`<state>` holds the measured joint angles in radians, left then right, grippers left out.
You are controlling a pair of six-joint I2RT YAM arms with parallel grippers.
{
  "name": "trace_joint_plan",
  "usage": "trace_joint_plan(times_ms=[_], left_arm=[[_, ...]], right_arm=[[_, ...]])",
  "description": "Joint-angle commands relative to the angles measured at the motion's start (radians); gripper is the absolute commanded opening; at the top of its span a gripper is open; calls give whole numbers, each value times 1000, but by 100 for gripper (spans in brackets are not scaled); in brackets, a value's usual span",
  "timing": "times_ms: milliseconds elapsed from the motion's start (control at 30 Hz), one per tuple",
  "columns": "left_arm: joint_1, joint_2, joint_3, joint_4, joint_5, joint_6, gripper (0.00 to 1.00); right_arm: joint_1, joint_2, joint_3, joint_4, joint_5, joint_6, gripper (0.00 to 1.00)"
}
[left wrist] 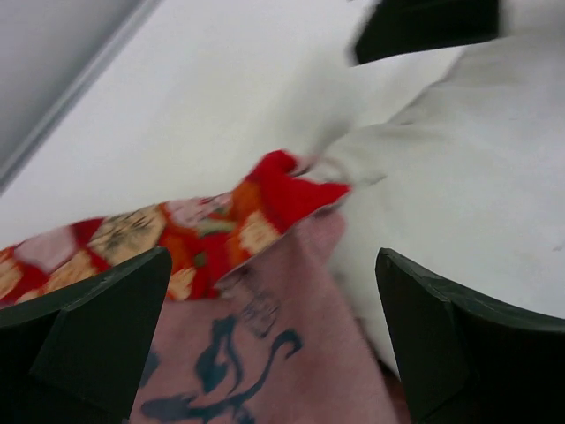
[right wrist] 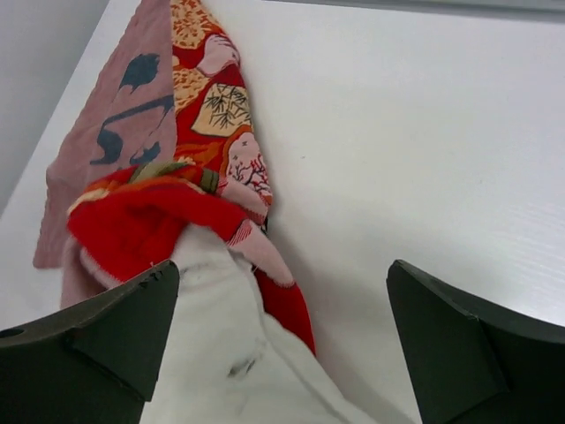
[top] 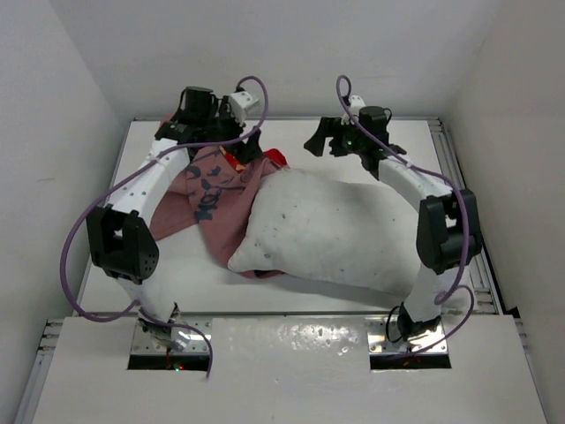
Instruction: Put the pillow into the pillowcase
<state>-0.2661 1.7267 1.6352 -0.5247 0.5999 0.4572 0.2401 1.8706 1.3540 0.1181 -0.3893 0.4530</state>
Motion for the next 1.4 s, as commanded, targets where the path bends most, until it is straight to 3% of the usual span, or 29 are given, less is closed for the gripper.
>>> trace_joint_plan(times_ms=[0, 67, 100, 133, 167, 200, 233, 267, 300, 333, 367, 433, 500, 633, 833, 900, 933, 1000, 1033, 1067, 1100, 1167, 1200, 1333, 1367], left_arm=[[50, -82, 45, -32, -98, 26, 100], [60, -124, 2, -81, -126, 83, 99], [70, -137, -20, -98, -138, 107, 88], [73, -171, -72, -153, -135, 174, 65], [76, -193, -105, -181, -134, 202, 20], [79, -208, -145, -198, -144, 224, 11], [76, -249, -190, -222, -152, 245, 9], [76, -268, -289, -221, -163, 256, 13], [70, -283, -338, -210, -178, 252, 26], [67, -311, -386, -183, -184, 230, 41], [62, -322, -464, -164, -187, 222, 69], [62, -340, -535, -93, -193, 201, 84], [61, -340, -612, -16, -200, 183, 88], [35, -308, -705, 107, -219, 144, 89], [18, -248, -744, 207, -120, 67, 90], [11, -257, -790, 267, -98, 58, 85], [-1, -257, -801, 281, -98, 54, 71], [-8, -257, -816, 299, -98, 32, 55], [-13, -260, -819, 299, -97, 28, 53], [-13, -263, -822, 293, -92, 23, 50], [-12, -271, -821, 282, -92, 32, 38], [-13, -280, -816, 244, -97, 55, 18], [-12, -288, -813, 236, -104, 70, 0], [7, -308, -730, 117, -101, 132, 0], [13, -318, -669, 23, -57, 196, 0]], right_arm=[[33, -145, -21, -57, 16, -141, 99], [51, -212, -44, -90, 36, -191, 98], [57, -229, -47, -110, 30, -210, 86], [76, -246, -47, -144, 8, -261, 58], [86, -275, -43, -211, -8, -289, 7], [100, -292, -44, -244, 28, -303, 6], [141, -306, -50, -273, 49, -359, 15], [166, -338, -73, -331, 62, -402, 34], [226, -353, -88, -356, 113, -492, 74], [258, -369, -107, -377, 147, -523, 85], [292, -384, -148, -406, 171, -558, 98], [381, -421, -203, -426, 229, -612, 99], [445, -455, -239, -420, 266, -609, 99], [516, -472, -338, -373, 323, -579, 99], [565, -390, -441, -232, 404, -490, 99], [545, -355, -428, -215, 428, -461, 92], [535, -317, -394, -222, 428, -421, 68], [498, -283, -345, -241, 432, -381, 45], [486, -259, -333, -248, 420, -381, 37], [458, -252, -325, -250, 402, -376, 10], [443, -248, -317, -244, 399, -372, 0], [389, -248, -314, -221, 333, -366, 0], [369, -246, -312, -201, 308, -359, 0], [276, -231, -263, -170, 236, -309, 0], [263, -214, -254, -167, 233, -298, 0]])
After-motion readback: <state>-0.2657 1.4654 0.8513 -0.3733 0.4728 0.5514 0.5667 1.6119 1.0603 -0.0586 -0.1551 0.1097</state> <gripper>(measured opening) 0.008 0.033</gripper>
